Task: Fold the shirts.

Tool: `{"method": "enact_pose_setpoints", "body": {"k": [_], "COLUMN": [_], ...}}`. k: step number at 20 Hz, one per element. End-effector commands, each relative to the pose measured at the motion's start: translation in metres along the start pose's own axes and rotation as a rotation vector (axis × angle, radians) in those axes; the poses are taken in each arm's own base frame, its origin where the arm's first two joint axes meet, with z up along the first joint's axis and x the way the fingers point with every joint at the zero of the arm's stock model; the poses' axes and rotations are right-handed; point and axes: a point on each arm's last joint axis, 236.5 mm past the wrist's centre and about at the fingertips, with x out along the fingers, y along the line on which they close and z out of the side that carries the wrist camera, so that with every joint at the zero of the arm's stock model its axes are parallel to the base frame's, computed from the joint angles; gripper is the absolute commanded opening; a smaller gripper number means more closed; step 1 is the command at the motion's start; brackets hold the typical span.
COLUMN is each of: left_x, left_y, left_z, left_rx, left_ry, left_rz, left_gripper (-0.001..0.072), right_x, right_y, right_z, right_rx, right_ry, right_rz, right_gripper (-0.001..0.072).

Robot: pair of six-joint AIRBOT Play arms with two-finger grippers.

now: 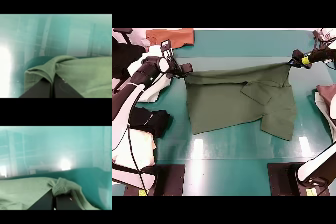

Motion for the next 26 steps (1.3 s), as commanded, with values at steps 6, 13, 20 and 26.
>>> {"method": "enact_pose_setpoints", "body": {"k": [6,13,20,26], "left_x": [0.025,0.033,-0.018,-0.076], "left_y": [0.000,0.004,0.013,-0.002], "left_z": [-0.011,0.009,0.004,-0.074], "left_rx": [-0.035,0.021,0.243,0.200], "left_ry": [0.024,-0.056,0.130,0.237], "left_rz": [-0.017,-0.001,0.108,-0.055], "left_gripper": [0.0025,0.0557,0.0707,0.0595], "right_x": [0.061,0.009,-0.074,-0.106], "right_y": [-0.017,0.004,-0.069,-0.070], "right_z": [-0.018,0.052,-0.026,-0.103], "right_rx": [0.060,0.006,0.036,0.217], "right_ry": [0.050,-0.217,0.093,0.156], "right_rz": [-0.020,-0.013,-0.163,0.026], "right_gripper": [0.0024,0.0387,0.0620,0.0619]}}
